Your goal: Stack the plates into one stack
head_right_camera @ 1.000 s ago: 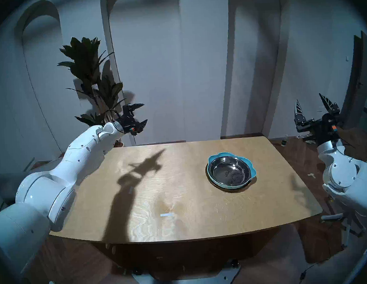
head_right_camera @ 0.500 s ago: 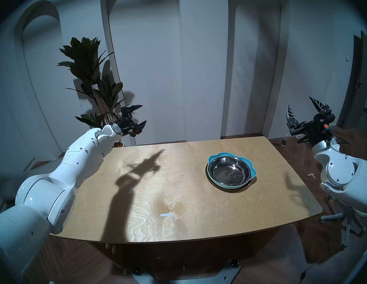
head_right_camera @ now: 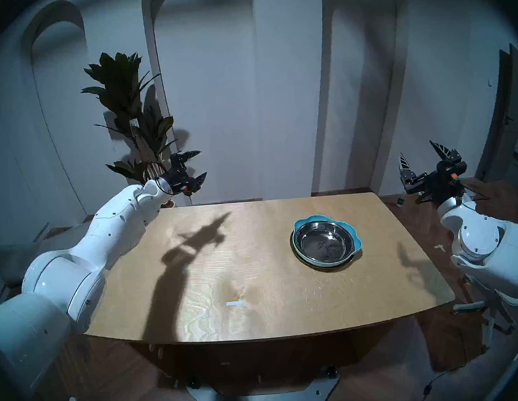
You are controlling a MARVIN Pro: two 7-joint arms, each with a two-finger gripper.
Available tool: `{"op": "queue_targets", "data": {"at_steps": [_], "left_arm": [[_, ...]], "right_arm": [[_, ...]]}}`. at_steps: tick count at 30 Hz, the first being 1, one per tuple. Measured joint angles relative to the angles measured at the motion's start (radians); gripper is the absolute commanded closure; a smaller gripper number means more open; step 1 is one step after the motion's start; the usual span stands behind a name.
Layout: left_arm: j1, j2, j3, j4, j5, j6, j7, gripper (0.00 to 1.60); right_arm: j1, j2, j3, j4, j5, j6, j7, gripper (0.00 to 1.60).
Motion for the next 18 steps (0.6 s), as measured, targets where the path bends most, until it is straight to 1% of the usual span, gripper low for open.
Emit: {"op": "queue_targets", "data": {"at_steps": [18], "left_arm": [[0.015, 0.008, -0.003, -0.01, 0.0, 0.0, 0.019, 0.0]], "right_arm": [[0.026, 0.006, -0.018, 0.048, 0.062, 0.059, 0.068, 0.0]]}}
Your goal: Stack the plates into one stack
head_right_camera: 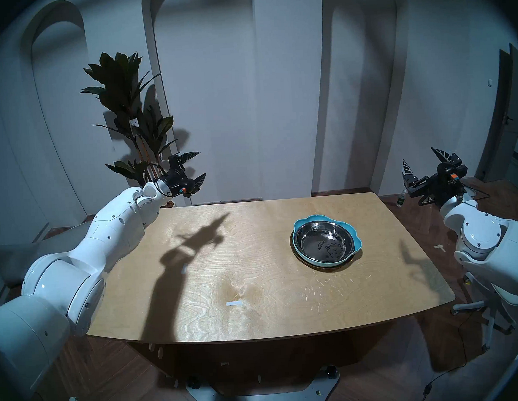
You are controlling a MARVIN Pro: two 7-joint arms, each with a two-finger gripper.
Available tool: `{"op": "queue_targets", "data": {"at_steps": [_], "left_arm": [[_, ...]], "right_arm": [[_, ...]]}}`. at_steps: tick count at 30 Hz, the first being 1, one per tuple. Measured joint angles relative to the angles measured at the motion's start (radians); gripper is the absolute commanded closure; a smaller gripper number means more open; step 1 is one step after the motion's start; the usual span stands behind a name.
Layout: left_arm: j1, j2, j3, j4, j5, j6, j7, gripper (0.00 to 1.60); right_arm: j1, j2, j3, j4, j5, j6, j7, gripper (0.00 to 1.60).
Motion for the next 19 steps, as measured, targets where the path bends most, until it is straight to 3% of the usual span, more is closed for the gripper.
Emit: {"op": "queue_targets", "data": {"at_steps": [19], "left_arm": [[0.013, 0.006, -0.002, -0.011, 0.0, 0.007, 0.016, 0.0]], "right_arm": [[0.032, 0.002, -0.013, 0.019, 0.054, 0.054, 0.07, 0.0]]}}
